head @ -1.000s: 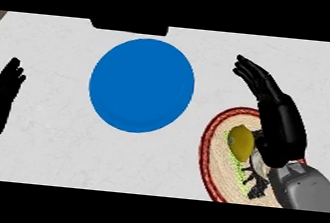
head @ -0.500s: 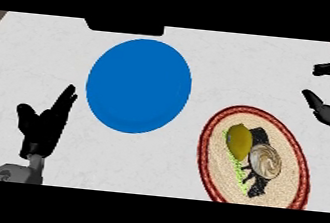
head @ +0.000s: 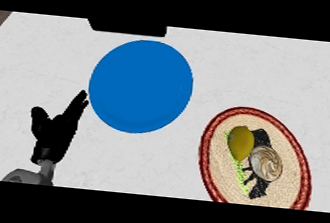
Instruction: Pick the cupcake from the placemat and place it in the plate
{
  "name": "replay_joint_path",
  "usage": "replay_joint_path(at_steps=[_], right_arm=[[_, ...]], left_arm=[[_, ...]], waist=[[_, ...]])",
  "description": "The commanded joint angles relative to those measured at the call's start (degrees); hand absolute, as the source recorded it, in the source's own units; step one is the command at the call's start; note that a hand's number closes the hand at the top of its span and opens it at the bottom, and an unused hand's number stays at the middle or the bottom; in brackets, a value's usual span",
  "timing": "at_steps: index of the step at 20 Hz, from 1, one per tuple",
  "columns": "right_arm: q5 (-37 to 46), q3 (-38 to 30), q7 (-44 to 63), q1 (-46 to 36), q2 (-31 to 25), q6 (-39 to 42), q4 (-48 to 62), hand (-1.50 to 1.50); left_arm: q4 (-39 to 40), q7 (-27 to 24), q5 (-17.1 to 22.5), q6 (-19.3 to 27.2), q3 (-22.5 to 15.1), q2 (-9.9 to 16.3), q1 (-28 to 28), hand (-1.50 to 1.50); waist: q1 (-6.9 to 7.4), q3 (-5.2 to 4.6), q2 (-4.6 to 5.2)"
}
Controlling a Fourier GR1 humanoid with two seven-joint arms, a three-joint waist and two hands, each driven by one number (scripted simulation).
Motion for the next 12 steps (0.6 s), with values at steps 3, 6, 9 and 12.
replay_joint_path(at_steps=[3,6,9,12], right_arm=[[10.07,6.66,1.15,1.60,-9.72,6.40,-4.27,-1.50],[15.47,8.89,-1.39,2.72,-13.19,7.96,-4.73,-1.50],[16.77,10.71,5.62,1.41,-12.44,6.73,-12.06,-1.50],[21.35,12.58,8.91,5.40,-9.64,1.77,-16.88,-1.50]], left_arm=[[2.60,-0.29,-0.38,-0.14,-2.11,-3.13,1.56,0.00],[3.31,-0.97,-0.93,0.35,-1.94,-3.72,2.18,0.00],[0.06,1.86,-0.20,-0.38,-0.95,-2.39,1.29,0.00],[-1.09,0.70,1.10,-2.58,0.66,-0.96,3.97,0.00]], waist=[[-0.93,-0.63,0.09],[-0.76,-0.56,0.20],[-0.74,-0.59,-0.12],[-0.74,-0.57,-0.15]])
